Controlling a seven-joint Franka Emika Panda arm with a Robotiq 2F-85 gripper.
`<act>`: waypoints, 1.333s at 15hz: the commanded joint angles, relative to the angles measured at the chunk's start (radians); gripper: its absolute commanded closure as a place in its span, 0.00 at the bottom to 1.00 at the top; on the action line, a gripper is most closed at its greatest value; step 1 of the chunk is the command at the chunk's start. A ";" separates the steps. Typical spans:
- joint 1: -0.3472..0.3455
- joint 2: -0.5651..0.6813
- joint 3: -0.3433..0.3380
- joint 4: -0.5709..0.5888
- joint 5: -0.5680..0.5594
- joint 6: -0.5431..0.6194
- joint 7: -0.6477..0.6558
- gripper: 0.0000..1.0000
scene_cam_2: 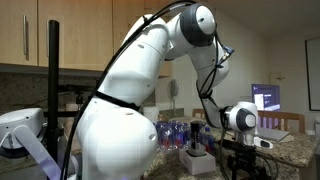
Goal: Stack the objects to the right of the box on top of the box
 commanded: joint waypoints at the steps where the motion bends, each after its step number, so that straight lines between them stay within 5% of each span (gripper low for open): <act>1: 0.007 0.002 0.009 -0.003 -0.019 0.012 -0.012 0.00; 7: 0.019 0.006 0.017 -0.001 -0.019 0.010 -0.006 0.00; 8: 0.022 0.009 0.016 0.000 -0.019 0.011 -0.001 0.25; 17: 0.038 0.028 0.013 0.014 -0.030 0.008 0.013 0.79; 20: 0.042 0.016 0.003 0.019 -0.033 -0.004 0.033 0.82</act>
